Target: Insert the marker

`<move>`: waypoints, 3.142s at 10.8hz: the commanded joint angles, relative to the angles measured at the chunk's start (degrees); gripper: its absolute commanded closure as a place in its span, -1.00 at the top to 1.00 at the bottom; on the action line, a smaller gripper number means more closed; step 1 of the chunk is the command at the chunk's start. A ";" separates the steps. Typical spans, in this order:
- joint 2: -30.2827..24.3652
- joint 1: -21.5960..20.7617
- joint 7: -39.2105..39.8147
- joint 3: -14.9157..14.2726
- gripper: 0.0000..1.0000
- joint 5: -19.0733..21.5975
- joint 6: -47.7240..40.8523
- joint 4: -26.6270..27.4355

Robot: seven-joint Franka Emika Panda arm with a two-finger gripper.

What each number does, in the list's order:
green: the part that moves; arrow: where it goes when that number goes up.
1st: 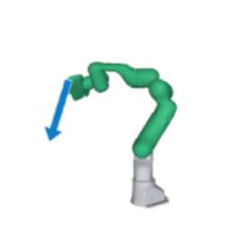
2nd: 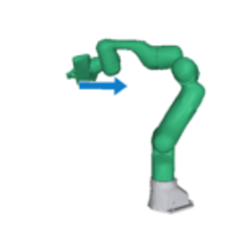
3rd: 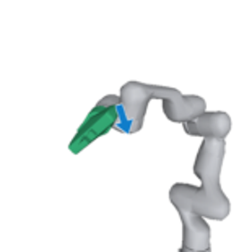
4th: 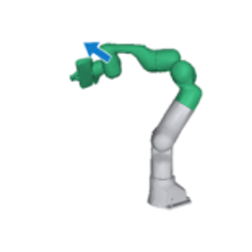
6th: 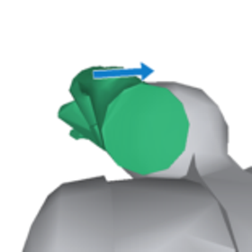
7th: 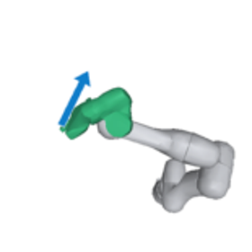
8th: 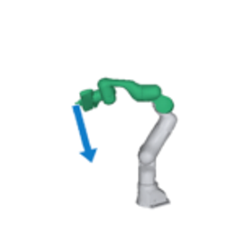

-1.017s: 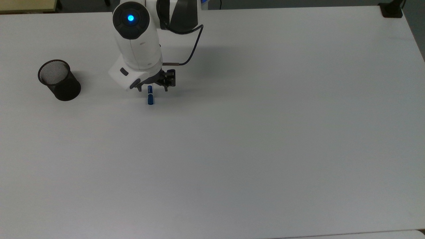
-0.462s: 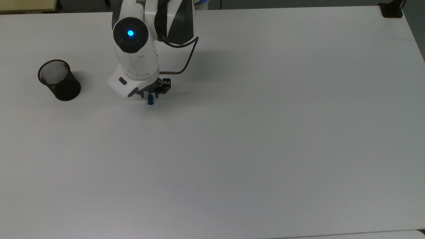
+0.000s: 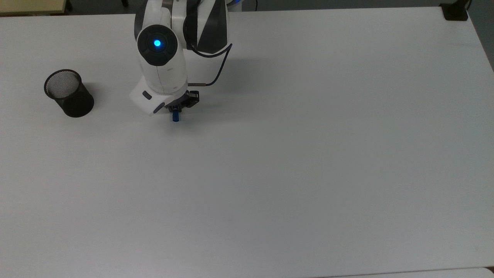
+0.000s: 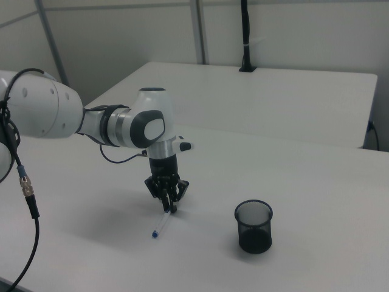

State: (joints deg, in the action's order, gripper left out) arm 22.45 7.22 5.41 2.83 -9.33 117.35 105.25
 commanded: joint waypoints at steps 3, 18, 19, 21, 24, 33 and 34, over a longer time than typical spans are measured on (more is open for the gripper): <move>-3.11 0.42 -1.46 -0.19 -0.75 0.09 1.39 -1.86; -13.13 16.51 -0.14 -7.23 -0.75 2.65 43.55 11.54; -13.40 16.51 -0.14 -7.23 -0.75 2.65 43.49 11.91; -13.66 16.51 -0.23 -7.23 -0.68 2.65 43.32 12.00; -14.36 15.99 -1.10 -7.14 1.00 2.65 41.65 11.82; -15.33 -8.25 -5.22 -5.29 1.00 2.91 -3.75 -8.19; -15.51 -11.23 -7.15 -5.29 1.00 3.00 -6.49 -9.44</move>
State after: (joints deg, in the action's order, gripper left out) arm 7.32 1.66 1.18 -1.60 -7.46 118.53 99.78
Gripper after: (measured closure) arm 0.000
